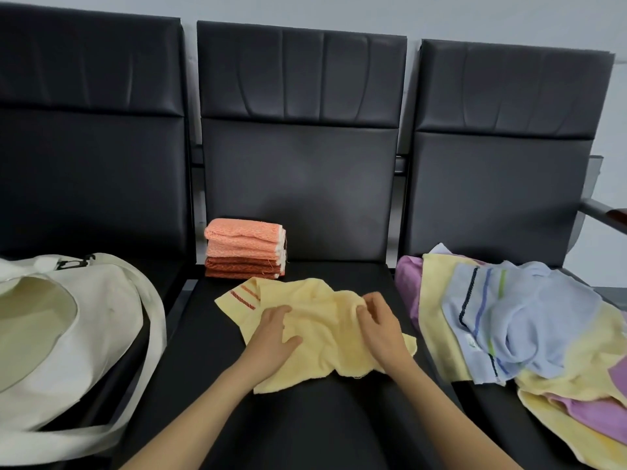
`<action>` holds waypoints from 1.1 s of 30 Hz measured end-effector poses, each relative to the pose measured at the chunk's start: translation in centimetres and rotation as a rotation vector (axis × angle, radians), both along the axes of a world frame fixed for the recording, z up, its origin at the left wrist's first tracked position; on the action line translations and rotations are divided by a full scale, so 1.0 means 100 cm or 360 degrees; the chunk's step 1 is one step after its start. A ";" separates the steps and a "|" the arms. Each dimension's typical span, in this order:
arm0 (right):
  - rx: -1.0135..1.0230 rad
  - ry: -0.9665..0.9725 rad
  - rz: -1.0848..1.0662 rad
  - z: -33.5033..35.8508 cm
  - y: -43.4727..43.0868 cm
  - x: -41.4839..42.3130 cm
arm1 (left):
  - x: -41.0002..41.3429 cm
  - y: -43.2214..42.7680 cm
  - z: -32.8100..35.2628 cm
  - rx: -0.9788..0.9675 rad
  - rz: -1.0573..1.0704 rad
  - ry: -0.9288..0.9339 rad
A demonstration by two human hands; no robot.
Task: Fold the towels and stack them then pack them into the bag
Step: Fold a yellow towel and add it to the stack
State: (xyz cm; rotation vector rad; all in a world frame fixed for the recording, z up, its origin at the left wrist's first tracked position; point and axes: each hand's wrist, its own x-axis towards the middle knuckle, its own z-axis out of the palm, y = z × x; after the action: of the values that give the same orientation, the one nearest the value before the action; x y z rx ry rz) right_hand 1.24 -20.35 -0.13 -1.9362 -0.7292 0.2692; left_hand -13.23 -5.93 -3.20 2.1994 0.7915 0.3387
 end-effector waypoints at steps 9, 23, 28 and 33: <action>0.0419 0.0764 0.0933 0.026 -0.017 0.007 | -0.002 0.000 0.026 0.0361 -0.0513 0.0207; -0.1218 -0.0019 0.0861 0.011 -0.038 0.026 | -0.016 -0.003 0.030 0.0209 -0.0637 0.0563; -0.0960 -0.0110 0.0887 0.017 -0.033 0.027 | -0.020 0.000 0.040 -0.0175 -0.0749 0.0681; -0.0306 -0.0165 0.0560 0.027 -0.039 0.030 | -0.023 0.003 0.043 -0.0218 -0.0716 0.0624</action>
State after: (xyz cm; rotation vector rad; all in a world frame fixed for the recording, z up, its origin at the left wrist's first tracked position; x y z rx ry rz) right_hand 4.19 -24.27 2.55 -2.0057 -1.1505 0.4710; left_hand -15.56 -5.62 1.07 2.2620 0.4752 -0.3680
